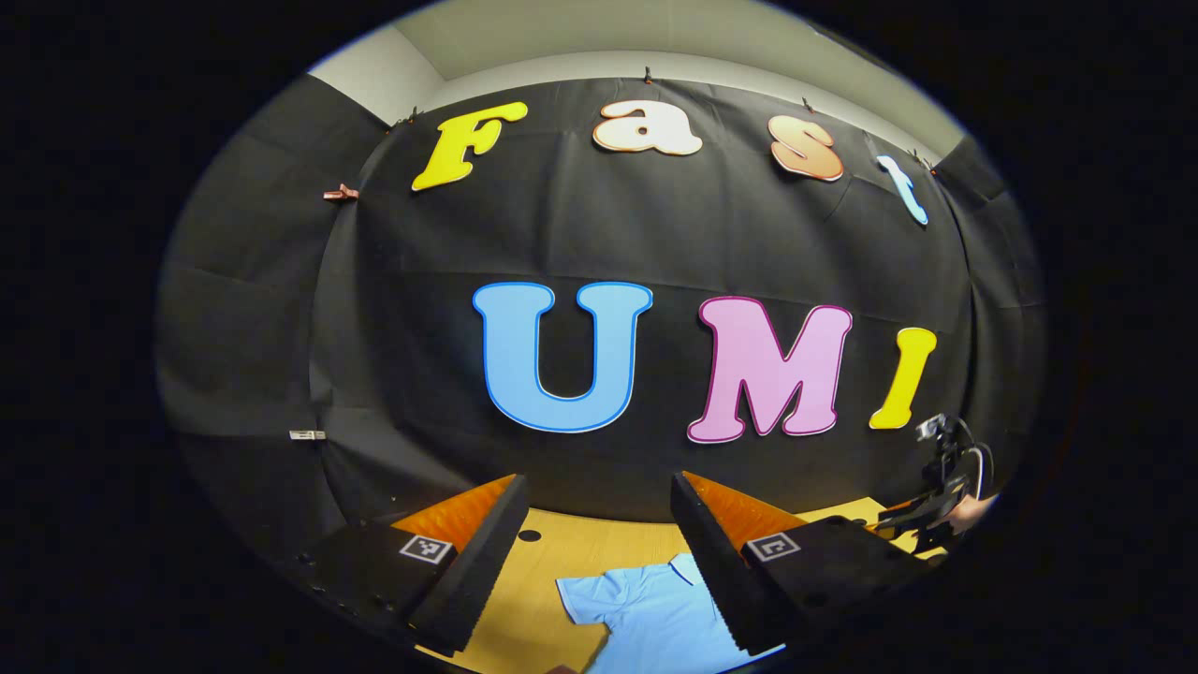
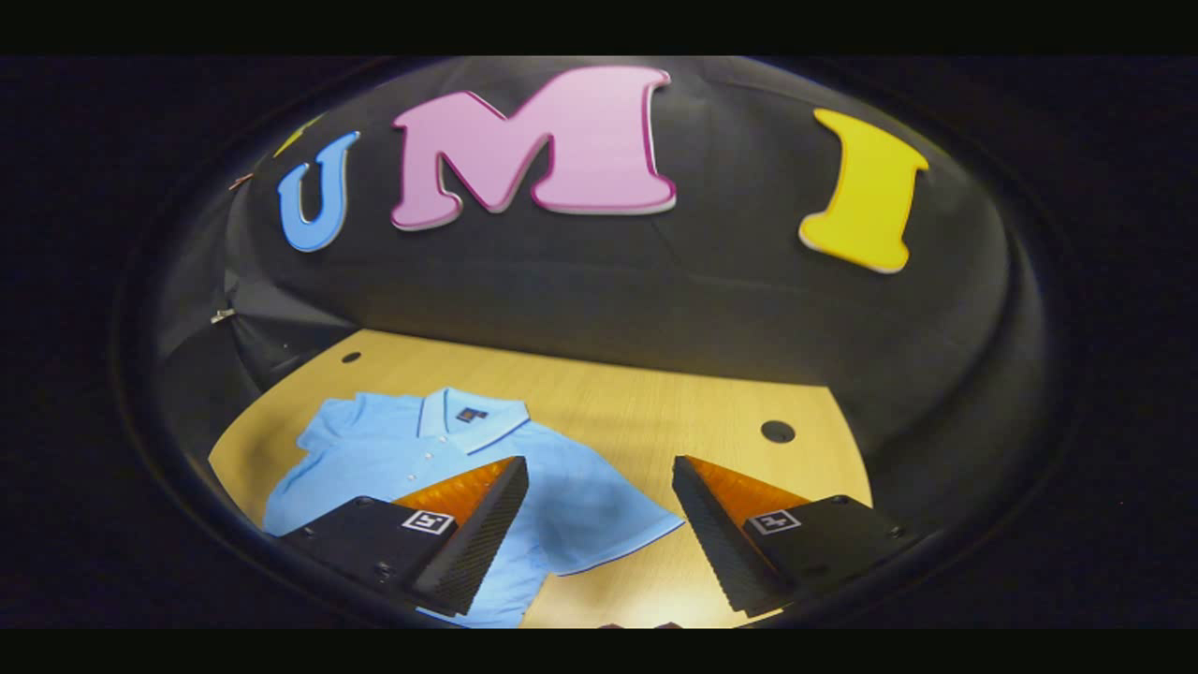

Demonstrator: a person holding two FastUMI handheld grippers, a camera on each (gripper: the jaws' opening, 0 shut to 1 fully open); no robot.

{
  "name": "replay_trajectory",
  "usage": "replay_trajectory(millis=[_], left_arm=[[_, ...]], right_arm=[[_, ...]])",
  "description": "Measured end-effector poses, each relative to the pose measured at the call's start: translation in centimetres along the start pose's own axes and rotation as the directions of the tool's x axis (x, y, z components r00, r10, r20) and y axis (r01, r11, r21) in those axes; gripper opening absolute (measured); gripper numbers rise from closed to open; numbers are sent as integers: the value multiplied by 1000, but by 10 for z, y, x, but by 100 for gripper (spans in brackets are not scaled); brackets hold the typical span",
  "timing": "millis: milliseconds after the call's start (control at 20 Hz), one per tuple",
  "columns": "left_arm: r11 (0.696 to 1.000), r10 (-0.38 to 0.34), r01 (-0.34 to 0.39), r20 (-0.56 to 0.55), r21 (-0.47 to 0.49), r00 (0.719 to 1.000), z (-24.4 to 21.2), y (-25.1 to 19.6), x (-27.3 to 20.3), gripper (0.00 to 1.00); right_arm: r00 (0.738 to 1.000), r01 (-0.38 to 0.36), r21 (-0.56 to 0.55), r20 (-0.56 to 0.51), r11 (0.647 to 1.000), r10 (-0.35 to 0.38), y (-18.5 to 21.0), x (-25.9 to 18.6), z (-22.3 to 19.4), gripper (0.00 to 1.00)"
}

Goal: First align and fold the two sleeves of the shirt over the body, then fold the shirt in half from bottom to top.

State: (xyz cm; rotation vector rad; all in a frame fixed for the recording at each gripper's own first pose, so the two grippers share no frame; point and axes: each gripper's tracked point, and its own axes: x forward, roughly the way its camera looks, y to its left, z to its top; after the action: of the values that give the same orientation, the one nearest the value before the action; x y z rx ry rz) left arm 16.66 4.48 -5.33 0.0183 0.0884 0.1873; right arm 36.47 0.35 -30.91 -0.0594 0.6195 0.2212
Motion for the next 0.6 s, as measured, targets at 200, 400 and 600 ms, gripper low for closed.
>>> replay_trajectory(millis=[200,400,600], left_arm=[[998,-7,10,-49,54,999,-16,-9,13,98],[998,-28,33,-100,49,995,-33,-2,27,99],[998,-34,40,-125,47,992,-39,17,32,98]], right_arm=[[990,32,55,-142,998,-24,-23,45,-51,98],[964,85,105,-260,991,-55,-35,66,-94,98],[949,124,100,-301,987,-89,-35,77,-115,94]])
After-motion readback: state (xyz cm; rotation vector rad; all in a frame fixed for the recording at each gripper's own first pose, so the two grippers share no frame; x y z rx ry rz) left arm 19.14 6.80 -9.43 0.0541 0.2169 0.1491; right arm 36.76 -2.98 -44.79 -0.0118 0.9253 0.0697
